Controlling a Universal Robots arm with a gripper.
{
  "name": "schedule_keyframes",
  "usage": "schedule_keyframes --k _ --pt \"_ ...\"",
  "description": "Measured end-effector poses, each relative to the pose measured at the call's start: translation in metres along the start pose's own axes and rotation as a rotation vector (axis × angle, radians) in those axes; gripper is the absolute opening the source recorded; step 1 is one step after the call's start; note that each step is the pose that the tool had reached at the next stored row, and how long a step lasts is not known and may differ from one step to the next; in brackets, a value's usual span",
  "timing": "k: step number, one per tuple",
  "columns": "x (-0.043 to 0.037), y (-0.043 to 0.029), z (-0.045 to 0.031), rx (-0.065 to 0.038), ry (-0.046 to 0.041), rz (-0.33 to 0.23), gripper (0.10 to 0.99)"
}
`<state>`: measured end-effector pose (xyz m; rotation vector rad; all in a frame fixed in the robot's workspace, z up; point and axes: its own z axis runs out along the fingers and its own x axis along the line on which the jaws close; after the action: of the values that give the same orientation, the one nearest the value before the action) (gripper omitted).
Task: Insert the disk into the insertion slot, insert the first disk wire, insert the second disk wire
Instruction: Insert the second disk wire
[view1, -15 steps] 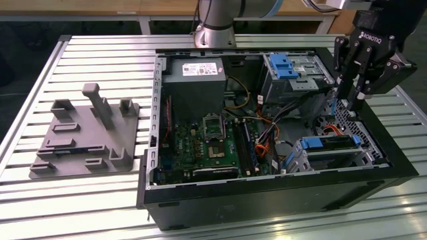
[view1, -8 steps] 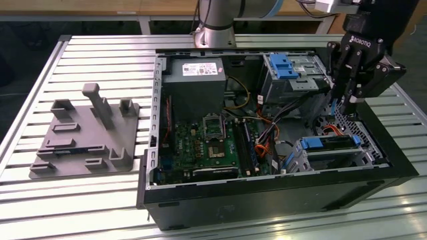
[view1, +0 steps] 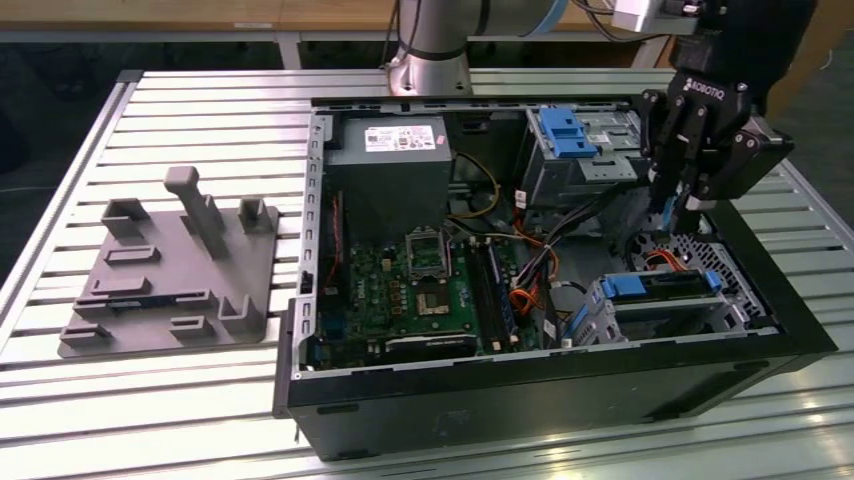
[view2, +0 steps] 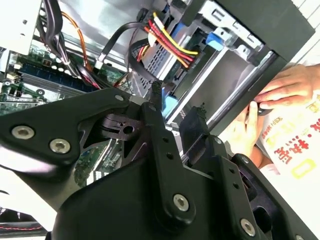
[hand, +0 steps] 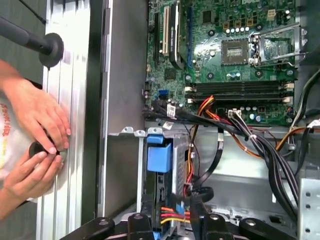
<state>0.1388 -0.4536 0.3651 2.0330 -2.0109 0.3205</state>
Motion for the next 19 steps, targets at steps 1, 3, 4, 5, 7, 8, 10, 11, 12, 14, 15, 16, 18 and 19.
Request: schedule_keyframes --k 1,3,4,5,7,8,10,11,12,14,15,16,18,19 --pt "-0.0005 0.0008 0.0009 0.000 0.0040 0.000 0.424" --pt "-0.0013 0.0012 0.0025 0.000 0.0177 0.001 0.424" --pt "-0.0016 0.0011 0.0032 0.000 0.0260 0.001 0.424" --pt "-0.0021 0.0011 0.0040 0.000 0.0335 0.001 0.424" --pt "-0.0038 0.0011 0.0052 -0.001 0.0481 0.001 0.424" --pt "-0.0054 0.0011 0.0055 -0.001 0.0529 0.001 0.424" --pt "-0.0103 0.0010 0.0052 -0.001 0.0550 0.002 0.424" --pt "-0.0131 0.0010 0.0047 -0.001 0.0552 0.002 0.424" --pt "-0.0154 0.0009 0.0045 -0.001 0.0555 0.002 0.424" --pt "-0.0169 0.0009 0.0052 -0.001 0.0611 0.002 0.424" --pt "-0.0170 0.0009 0.0057 -0.001 0.0656 0.002 0.424" --pt "-0.0171 0.0009 0.0059 -0.001 0.0709 0.002 0.424" --pt "-0.0175 0.0008 0.0068 -0.001 0.0789 0.002 0.424" --pt "-0.0177 0.0008 0.0074 -0.001 0.0822 0.002 0.424"
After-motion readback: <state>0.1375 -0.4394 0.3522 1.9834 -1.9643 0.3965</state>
